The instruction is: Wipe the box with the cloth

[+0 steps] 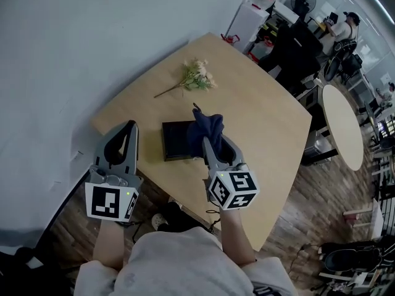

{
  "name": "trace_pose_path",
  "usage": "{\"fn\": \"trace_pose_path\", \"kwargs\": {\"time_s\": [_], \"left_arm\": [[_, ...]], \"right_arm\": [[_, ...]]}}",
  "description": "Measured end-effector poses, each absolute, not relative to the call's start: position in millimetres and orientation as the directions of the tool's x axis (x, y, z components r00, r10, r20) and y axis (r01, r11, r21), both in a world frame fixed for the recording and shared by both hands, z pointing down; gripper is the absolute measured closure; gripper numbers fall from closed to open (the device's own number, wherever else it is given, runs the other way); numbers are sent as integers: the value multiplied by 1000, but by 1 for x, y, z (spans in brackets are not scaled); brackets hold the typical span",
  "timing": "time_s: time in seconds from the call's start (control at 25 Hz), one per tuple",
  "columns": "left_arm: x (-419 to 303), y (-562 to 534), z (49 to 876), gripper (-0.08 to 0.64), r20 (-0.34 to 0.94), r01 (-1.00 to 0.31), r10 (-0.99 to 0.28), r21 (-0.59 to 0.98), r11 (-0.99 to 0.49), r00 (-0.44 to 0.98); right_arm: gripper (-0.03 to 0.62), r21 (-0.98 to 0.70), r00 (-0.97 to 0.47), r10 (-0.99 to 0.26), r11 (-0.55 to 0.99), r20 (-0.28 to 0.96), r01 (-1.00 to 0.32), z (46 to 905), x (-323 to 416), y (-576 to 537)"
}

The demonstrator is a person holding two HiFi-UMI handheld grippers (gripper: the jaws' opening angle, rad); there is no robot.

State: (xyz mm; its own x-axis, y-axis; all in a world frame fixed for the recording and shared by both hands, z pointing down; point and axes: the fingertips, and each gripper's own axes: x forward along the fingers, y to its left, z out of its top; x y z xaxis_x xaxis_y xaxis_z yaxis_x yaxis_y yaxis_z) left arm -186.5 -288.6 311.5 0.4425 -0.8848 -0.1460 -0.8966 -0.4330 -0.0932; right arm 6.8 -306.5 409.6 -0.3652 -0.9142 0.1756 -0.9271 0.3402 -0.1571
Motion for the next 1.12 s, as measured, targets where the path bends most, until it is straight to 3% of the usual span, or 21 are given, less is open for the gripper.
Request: {"fn": "trace_pose_path", "kwargs": {"time_s": [0.68,1.12], "left_arm": [[-210,-340,356,552,-40,-942,-943,-62,-328,331],[-218,-353,369,552,-4,-952,-954,-55,-300,300]], "right_arm": [[463,-199,-481,-735,442,478,-874,539,-62,-402],[472,-55,-445,-614,547,652,-835,609,-94,-409]]}}
